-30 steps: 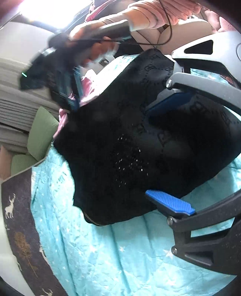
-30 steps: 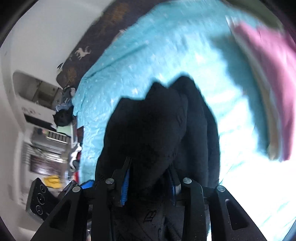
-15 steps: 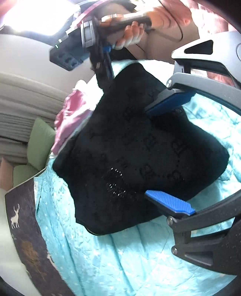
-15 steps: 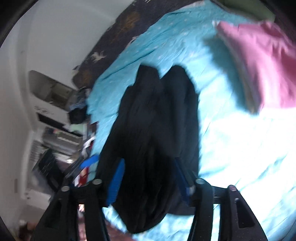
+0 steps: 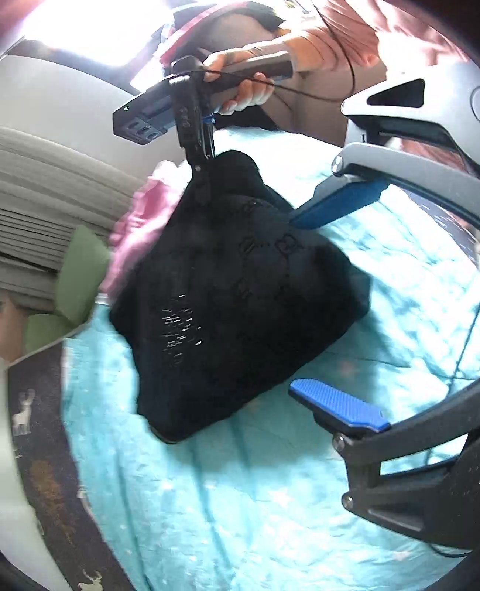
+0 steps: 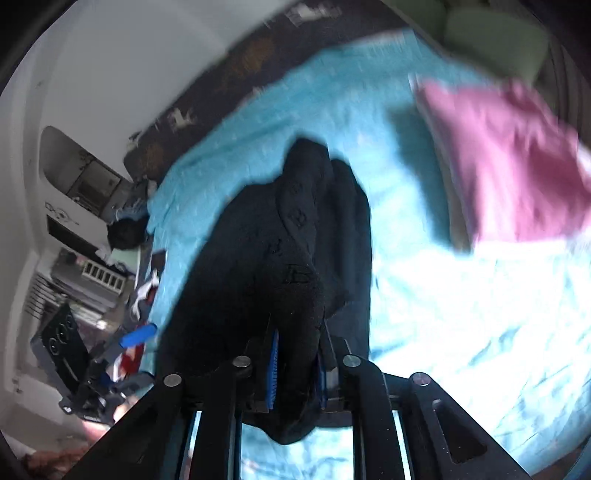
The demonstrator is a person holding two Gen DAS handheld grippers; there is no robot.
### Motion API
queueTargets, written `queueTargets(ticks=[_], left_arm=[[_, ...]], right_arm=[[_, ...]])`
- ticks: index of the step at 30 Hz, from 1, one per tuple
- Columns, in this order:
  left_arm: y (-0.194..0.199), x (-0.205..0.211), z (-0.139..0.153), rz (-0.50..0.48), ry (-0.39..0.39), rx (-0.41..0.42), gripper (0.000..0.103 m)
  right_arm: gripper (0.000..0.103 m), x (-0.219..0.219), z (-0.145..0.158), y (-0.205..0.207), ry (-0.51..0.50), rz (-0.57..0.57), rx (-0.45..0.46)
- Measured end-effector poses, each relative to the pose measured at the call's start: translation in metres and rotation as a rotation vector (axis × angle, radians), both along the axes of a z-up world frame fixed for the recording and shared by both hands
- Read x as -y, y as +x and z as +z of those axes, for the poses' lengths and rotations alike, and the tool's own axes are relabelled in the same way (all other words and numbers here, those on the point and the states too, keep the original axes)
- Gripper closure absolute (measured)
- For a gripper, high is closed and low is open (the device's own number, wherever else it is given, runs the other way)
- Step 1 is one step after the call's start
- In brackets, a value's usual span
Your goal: Fold small clothes
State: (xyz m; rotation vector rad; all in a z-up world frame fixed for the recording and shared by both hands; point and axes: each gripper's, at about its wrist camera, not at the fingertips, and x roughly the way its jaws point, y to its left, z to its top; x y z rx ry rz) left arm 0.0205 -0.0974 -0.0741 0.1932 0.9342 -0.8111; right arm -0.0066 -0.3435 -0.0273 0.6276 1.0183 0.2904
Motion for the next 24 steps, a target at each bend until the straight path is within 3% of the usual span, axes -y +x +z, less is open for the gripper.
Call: queueTargets(ticks=[1,3,5,8,11,18,20,21,22,23,24], left_arm=[[0.0,0.0,-0.008,0.001,0.026,-0.017,0.02],[-0.002,0.002,-0.024,0.012,0.074,-0.046,0.02],[-0.004,0.006,-0.033,0.015,0.105,-0.051,0.02],[-0.012,0.012,-0.038,0.007,0.123,-0.016,0.02],[-0.009,0.019,-0.037,0.066,0.142,0.025,0.02],[-0.002,0.019,-0.039,0.133,0.122,0.04,0.02],[0.0,0.02,-0.042,0.15,0.129,0.038,0.026],[0.002,0.021,-0.044,0.16,0.139,0.038,0.035],[0.003,0.021,-0.045,0.172,0.152,0.039,0.041],[0.004,0.018,-0.045,0.17,0.134,0.011,0.049],[0.004,0.015,-0.044,0.173,0.113,-0.013,0.054]], right_arm=[[0.075,0.002,-0.011,-0.004,0.039,0.011,-0.018],[0.056,0.002,-0.037,-0.013,0.136,0.008,-0.05],[0.051,0.012,-0.046,-0.024,0.203,-0.041,-0.042],[0.05,0.022,-0.043,-0.039,0.243,-0.088,-0.006],[0.044,0.021,-0.035,-0.055,0.232,-0.097,0.03],[0.041,0.0,-0.042,-0.073,0.312,-0.04,0.02],[0.038,-0.006,-0.048,-0.07,0.35,-0.038,0.027],[0.038,-0.012,-0.053,-0.063,0.356,-0.034,0.014],[0.042,-0.019,-0.054,-0.06,0.352,-0.042,0.01],[0.075,-0.021,-0.053,-0.056,0.342,-0.06,0.023],[0.088,-0.022,-0.047,-0.05,0.316,-0.069,0.035]])
